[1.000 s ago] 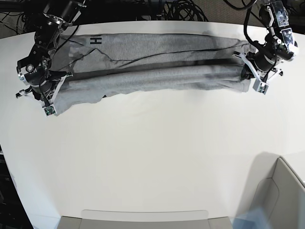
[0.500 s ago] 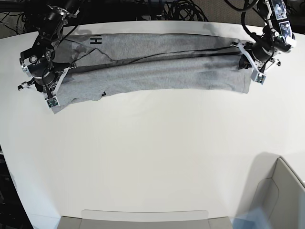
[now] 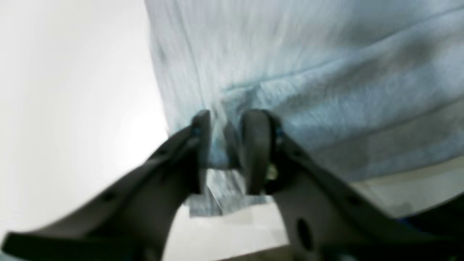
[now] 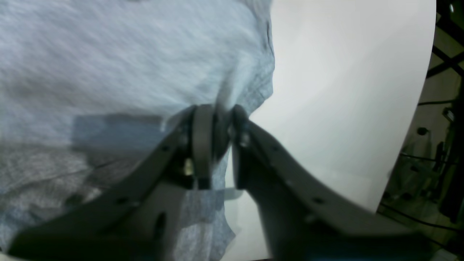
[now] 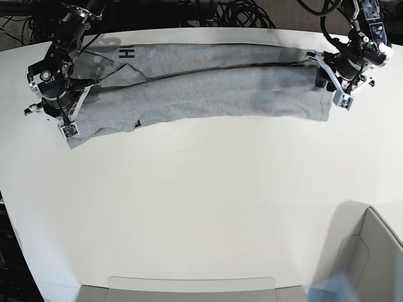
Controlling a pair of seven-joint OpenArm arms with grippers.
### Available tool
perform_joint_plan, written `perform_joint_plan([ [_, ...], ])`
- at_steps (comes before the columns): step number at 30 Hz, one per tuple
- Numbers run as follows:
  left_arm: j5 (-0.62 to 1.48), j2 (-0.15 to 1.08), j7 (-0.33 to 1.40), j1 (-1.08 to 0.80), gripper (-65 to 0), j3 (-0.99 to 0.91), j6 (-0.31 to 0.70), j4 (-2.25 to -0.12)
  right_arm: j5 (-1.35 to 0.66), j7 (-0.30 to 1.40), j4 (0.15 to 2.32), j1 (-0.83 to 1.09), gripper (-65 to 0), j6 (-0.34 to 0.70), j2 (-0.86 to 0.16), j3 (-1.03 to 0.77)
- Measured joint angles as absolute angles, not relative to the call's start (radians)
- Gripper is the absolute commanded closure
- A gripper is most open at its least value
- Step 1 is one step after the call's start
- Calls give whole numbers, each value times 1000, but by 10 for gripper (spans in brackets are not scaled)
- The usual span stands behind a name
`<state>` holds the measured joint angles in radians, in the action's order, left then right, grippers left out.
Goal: Fold the T-shirt properly
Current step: 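Lower the folded hem onto the shirt and adjust with both grippers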
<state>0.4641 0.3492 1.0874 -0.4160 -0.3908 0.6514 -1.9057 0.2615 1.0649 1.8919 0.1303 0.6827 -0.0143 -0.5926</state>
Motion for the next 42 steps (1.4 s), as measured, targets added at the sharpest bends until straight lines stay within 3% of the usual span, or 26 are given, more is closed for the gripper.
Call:
perform_joint_plan([
  [4, 471, 281, 1086, -422, -260, -489, 656, -1943, 261, 1066, 1892, 130, -260, 683, -14, -593],
  [12, 465, 282, 1194, -402, -372, -520, 663, -1940, 261, 1066, 1892, 130, -262, 683, -17, -593],
  [20, 467, 283, 1305, -306, -372, -529, 700, -1914, 261, 1062, 1892, 130, -262, 683, -20, -593],
  [42, 498, 355, 1198, -276, -371, -433, 698, -1590, 261, 1062, 1892, 131, -262, 683, -22, -593],
])
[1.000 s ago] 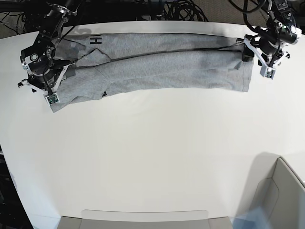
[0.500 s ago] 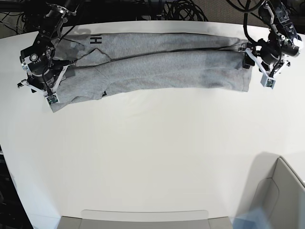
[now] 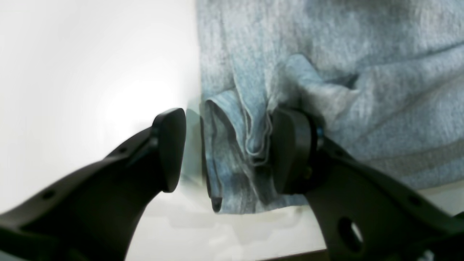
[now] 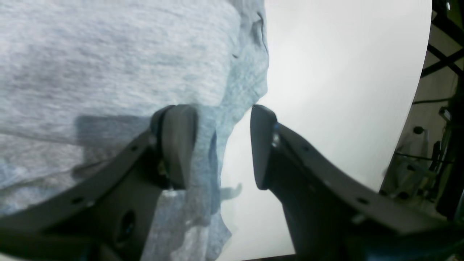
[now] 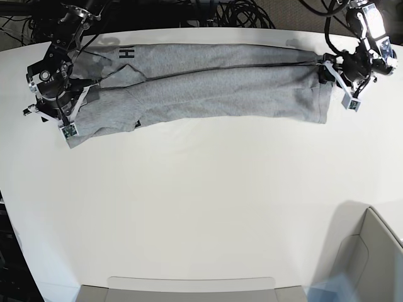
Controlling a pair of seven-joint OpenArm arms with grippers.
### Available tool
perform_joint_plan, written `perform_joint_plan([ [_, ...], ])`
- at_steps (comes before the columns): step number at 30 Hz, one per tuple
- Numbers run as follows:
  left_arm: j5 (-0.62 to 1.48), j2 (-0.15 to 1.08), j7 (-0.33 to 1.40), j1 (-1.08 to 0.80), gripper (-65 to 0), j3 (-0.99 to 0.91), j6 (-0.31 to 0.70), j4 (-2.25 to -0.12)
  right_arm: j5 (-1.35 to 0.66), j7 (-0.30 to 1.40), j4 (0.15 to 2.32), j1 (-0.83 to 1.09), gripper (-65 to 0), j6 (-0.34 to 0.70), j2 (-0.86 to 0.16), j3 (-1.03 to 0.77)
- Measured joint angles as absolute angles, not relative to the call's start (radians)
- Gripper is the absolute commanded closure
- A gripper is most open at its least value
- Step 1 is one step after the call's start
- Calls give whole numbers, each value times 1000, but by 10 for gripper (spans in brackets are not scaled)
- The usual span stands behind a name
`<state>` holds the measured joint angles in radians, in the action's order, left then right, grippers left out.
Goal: Fold the T-shirt properly
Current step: 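Lower the folded hem onto the shirt and adjust with both grippers, then pull the folded strip's end outward with the left gripper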
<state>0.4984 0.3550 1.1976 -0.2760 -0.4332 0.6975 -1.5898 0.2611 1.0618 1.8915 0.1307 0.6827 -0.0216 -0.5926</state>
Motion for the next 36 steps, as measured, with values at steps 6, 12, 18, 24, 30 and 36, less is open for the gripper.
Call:
perform_joint_plan([
  [6, 513, 361, 1145, -255, -357, -352, 704, -1499, 262, 1063, 1892, 131, -262, 683, -22, -593],
  [12, 518, 370, 1033, -280, -266, -268, 688, -1489, 264, 1059, 1892, 133, -262, 683, -22, -592],
  [18, 560, 366, 1019, -295, 0, -263, 704, -1489, 261, 1058, 1892, 131, -262, 683, -22, -593],
  [24, 644, 350, 1026, -277, 0, -434, 758, -1385, 261, 1058, 1892, 130, -262, 683, -22, -598],
  [30, 661, 407, 1035, -152, 0, -631, 767, -1151, 262, 1059, 1890, 132, -262, 683, -19, -600],
  [36, 617, 451, 1045, -121, 0, -678, 748, -1095, 262, 1059, 1890, 131, -262, 683, -16, -600],
])
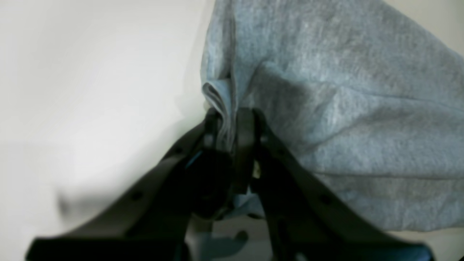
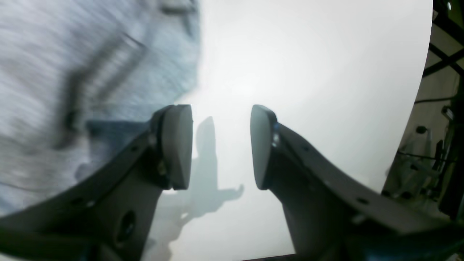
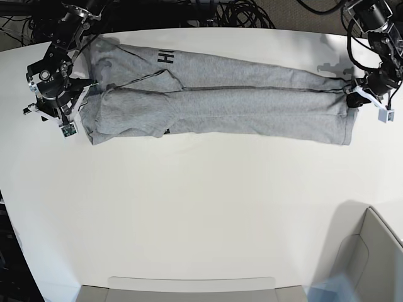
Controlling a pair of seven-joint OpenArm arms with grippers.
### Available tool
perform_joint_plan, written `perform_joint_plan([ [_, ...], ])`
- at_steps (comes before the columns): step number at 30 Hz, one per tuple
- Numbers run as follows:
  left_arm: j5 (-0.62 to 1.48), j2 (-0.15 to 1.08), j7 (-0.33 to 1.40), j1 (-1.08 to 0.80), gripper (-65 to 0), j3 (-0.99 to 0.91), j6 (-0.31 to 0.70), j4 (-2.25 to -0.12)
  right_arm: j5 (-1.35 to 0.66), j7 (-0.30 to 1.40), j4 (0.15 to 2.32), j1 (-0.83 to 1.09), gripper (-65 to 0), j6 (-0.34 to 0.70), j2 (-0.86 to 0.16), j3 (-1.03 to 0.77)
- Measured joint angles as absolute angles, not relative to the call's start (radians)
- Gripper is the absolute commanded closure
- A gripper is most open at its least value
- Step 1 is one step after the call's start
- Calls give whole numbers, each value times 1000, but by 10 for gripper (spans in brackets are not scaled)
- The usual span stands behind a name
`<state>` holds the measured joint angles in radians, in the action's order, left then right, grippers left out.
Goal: Fold the T-shirt properly
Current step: 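Pull the folded strip's end outward with the left gripper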
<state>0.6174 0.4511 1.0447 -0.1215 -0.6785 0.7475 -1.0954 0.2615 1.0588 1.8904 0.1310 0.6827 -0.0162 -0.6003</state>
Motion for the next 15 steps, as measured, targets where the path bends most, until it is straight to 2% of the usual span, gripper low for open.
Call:
perform_joint_plan([
  [5, 604, 448, 1059, -121, 0, -730, 744, -1103, 261, 1059, 1890, 131, -262, 683, -16, -600],
  [9, 500, 452, 1155, -122, 0, -756, 704, -1230, 262, 1059, 1890, 131, -262, 683, -16, -600],
  [15, 453, 432, 1323, -150, 0, -780, 699, -1433, 262, 1059, 1891, 130, -262, 683, -16, -600],
])
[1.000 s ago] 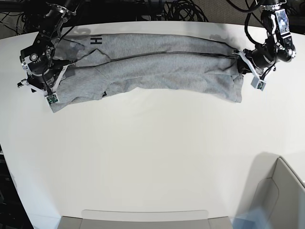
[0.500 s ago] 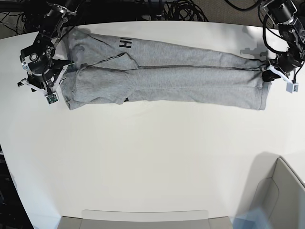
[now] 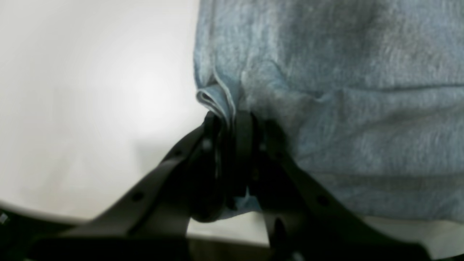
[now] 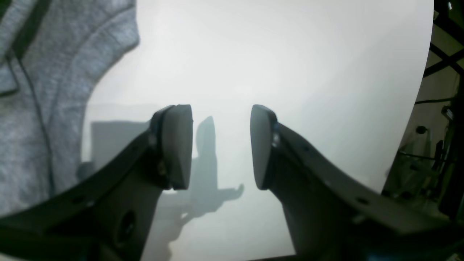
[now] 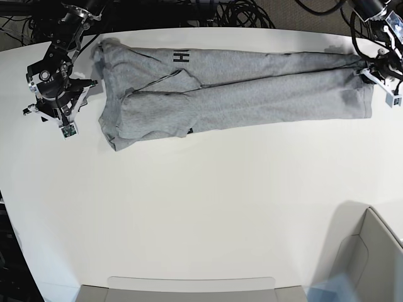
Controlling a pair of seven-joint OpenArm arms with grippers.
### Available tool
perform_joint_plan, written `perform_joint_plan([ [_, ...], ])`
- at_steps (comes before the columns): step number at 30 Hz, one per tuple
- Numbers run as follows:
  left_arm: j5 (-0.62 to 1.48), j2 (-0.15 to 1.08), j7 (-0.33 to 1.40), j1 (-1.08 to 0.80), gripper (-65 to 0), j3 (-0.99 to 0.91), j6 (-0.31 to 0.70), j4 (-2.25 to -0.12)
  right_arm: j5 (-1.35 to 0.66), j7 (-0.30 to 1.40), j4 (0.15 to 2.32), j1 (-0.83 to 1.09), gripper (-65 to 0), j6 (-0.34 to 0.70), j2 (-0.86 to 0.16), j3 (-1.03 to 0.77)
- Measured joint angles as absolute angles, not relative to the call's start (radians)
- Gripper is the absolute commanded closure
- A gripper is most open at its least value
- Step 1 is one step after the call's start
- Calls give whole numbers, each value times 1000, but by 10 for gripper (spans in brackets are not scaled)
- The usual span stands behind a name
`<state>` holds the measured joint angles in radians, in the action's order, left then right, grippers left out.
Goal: Fold the T-shirt properly
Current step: 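Pull the folded strip's end outward with the left gripper, then release and move the left gripper inward over the folded shirt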
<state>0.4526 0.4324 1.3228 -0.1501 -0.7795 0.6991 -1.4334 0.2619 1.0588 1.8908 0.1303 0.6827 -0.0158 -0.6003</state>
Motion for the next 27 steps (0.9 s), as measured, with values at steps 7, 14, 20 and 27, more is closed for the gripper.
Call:
perform_joint_plan([
  [7, 461, 332, 1396, -139, 0, -788, 698, -1690, 261, 1062, 1891, 122, -262, 683, -13, -596],
  [14, 445, 198, 1406, -205, 0, -792, 697, -2023, 261, 1062, 1890, 121, -262, 683, -13, -595],
  [20, 432, 152, 1407, -239, 0, -706, 696, -2014, 260, 1061, 1870, 119, -262, 683, -13, -595],
  [27, 454, 53, 1406, -253, 0, -555, 700, -2014, 262, 1059, 1844, 105, -262, 683, -14, -593],
])
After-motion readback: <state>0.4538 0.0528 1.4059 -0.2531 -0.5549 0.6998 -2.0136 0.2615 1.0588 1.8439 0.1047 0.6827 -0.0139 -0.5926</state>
